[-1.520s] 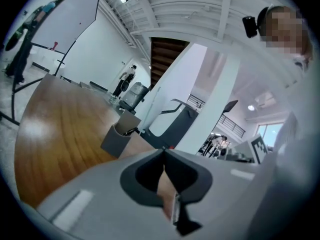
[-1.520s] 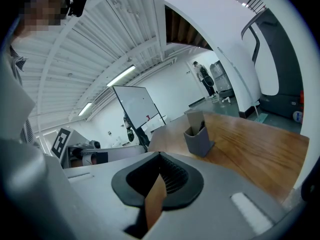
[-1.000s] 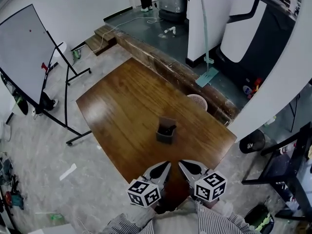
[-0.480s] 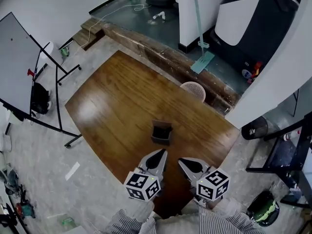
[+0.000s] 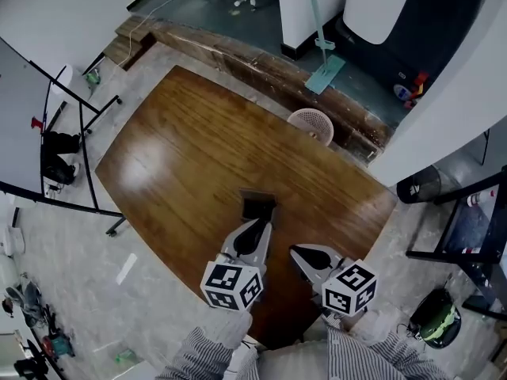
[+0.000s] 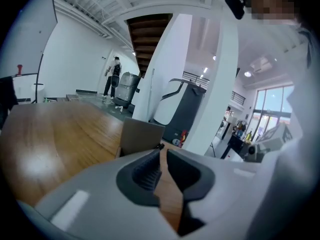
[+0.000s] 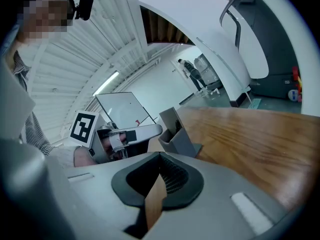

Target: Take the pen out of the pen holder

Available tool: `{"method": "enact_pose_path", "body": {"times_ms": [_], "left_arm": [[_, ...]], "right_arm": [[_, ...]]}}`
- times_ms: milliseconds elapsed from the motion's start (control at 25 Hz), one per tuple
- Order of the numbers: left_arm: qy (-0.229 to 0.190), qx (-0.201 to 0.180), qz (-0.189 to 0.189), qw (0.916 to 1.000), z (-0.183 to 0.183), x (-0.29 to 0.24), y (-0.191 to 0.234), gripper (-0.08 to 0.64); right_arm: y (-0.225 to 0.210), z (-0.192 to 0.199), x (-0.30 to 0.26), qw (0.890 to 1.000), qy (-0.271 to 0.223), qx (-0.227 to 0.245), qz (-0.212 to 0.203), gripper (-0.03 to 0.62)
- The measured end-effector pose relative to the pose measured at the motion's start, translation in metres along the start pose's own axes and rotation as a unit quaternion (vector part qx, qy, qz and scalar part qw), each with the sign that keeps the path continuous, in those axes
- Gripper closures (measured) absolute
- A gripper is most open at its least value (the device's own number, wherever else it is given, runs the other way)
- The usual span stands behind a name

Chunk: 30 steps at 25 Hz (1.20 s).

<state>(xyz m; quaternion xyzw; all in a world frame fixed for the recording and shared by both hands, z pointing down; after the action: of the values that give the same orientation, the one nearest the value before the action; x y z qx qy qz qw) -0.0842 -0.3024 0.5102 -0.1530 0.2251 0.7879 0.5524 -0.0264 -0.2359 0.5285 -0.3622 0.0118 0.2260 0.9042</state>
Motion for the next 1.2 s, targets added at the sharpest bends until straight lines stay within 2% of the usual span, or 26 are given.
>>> {"method": "enact_pose_path", "body": {"times_ms": [160, 280, 680, 920, 1200], "left_arm": [[0.009, -0.014, -0.009, 0.9998, 0.004, -0.012, 0.001, 0.495], [0.017, -0.029, -0.014, 0.9993, 0.006, -0.023, 0.001, 0.448], [0.03, -0.046, -0.033, 0.9979, 0.007, -0.047, 0.004, 0.407], [0.024, -0.037, -0.063, 0.9971, 0.007, -0.053, 0.005, 0.41], [0.005, -0.026, -0.069, 0.9972, 0.001, -0.049, 0.009, 0.46]], "right_arm": [[-0.008, -0.002, 0.0, 1.0, -0.002, -0.009, 0.0, 0.594], [-0.015, -0.002, 0.002, 1.0, -0.004, -0.013, 0.003, 0.594], [-0.043, -0.002, 0.005, 1.0, -0.009, -0.027, 0.014, 0.592], [-0.052, 0.003, 0.006, 0.999, -0.007, -0.034, 0.018, 0.594], [-0.05, 0.004, 0.008, 0.999, -0.01, -0.035, 0.015, 0.592]]}}
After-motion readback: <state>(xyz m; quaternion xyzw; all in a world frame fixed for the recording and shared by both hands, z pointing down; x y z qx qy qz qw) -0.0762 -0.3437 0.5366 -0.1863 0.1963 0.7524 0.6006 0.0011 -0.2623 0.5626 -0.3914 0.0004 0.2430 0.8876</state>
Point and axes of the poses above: the fingertips, and each gripper's own axes: x backward along the fingers, y to its left, z out of its underside, the point moved 1 cm from there along x, backward along the fingers, and after that the axes turned 14 degrees about -z, right-handed, at the moved point
